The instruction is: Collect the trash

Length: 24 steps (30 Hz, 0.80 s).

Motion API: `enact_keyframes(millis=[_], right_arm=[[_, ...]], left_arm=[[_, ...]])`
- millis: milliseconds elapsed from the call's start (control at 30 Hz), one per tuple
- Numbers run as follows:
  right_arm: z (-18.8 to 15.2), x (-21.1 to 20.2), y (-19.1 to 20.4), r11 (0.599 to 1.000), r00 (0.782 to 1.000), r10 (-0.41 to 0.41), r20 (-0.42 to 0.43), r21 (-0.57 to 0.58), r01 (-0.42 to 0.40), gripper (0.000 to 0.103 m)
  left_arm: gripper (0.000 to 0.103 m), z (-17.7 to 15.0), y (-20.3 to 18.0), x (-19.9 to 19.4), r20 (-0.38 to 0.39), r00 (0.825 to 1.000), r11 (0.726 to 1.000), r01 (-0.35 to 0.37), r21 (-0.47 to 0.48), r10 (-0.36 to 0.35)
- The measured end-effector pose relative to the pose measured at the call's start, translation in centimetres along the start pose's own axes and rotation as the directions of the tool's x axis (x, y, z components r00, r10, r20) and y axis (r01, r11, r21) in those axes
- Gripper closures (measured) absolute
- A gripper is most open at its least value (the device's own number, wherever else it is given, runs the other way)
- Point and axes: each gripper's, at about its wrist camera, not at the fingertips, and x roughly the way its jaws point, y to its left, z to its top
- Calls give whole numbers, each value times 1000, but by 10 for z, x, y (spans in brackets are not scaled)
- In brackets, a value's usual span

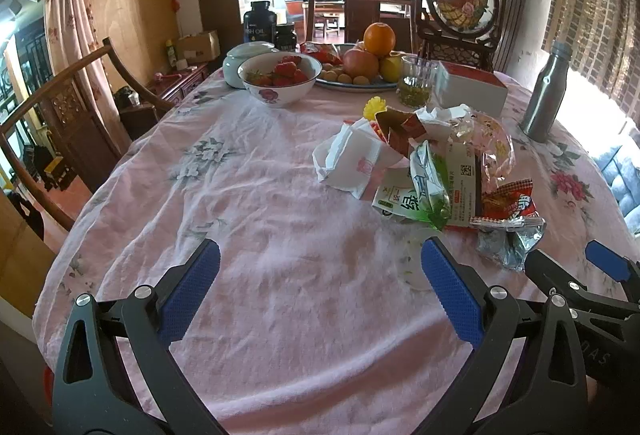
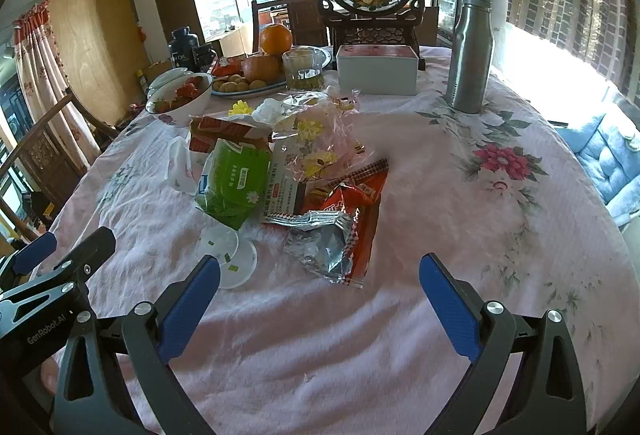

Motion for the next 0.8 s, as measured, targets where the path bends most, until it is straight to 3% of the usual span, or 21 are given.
enact_keyframes(millis=[800], right_arm=[[-1, 1, 0, 1000, 1000, 13, 9, -15, -13, 5]], left_arm=[[6, -1, -2, -1, 1, 1000, 1000, -1, 2, 1]])
